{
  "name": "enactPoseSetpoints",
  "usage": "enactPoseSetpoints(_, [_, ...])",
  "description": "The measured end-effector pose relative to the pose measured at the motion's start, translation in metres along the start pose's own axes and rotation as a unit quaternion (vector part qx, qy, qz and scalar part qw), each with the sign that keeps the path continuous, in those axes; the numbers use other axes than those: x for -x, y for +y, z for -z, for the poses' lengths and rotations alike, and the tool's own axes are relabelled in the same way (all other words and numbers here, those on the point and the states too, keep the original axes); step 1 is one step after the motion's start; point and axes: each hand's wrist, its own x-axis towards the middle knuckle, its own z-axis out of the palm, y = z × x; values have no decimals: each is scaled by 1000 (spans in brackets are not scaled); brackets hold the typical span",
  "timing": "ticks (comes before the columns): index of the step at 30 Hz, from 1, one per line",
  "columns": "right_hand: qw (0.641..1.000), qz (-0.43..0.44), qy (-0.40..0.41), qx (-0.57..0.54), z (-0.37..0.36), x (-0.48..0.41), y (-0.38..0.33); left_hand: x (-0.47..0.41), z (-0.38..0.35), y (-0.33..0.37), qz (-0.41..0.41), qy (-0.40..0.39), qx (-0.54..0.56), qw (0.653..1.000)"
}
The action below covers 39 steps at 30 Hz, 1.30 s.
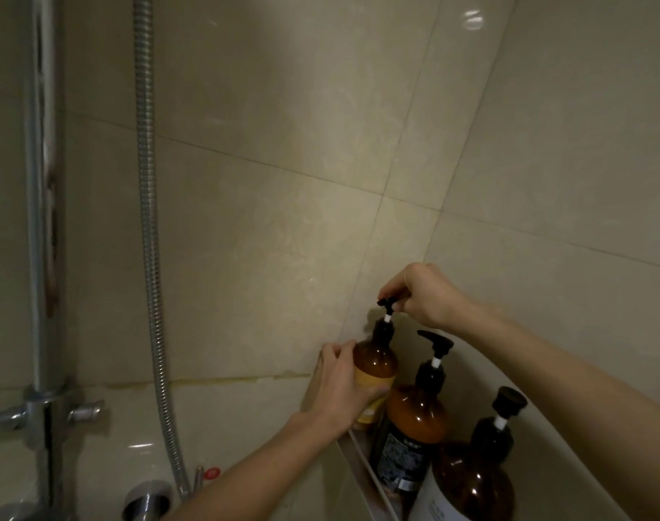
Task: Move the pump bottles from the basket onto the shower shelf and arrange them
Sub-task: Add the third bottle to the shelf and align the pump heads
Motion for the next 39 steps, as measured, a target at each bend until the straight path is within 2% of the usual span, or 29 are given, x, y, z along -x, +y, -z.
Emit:
enactPoseSetpoints(6, [1000,0,7,-12,-2,1,2,-8,4,-7,14,-22,36,999])
enactPoseSetpoints(24, [1000,2,11,-12,-5,-4,2,5,-4,-9,23,48,33,998])
enactPoseSetpoints(39, [1000,-1,4,-17,-6,-7,3,2,0,-15,3,13,-13,1000])
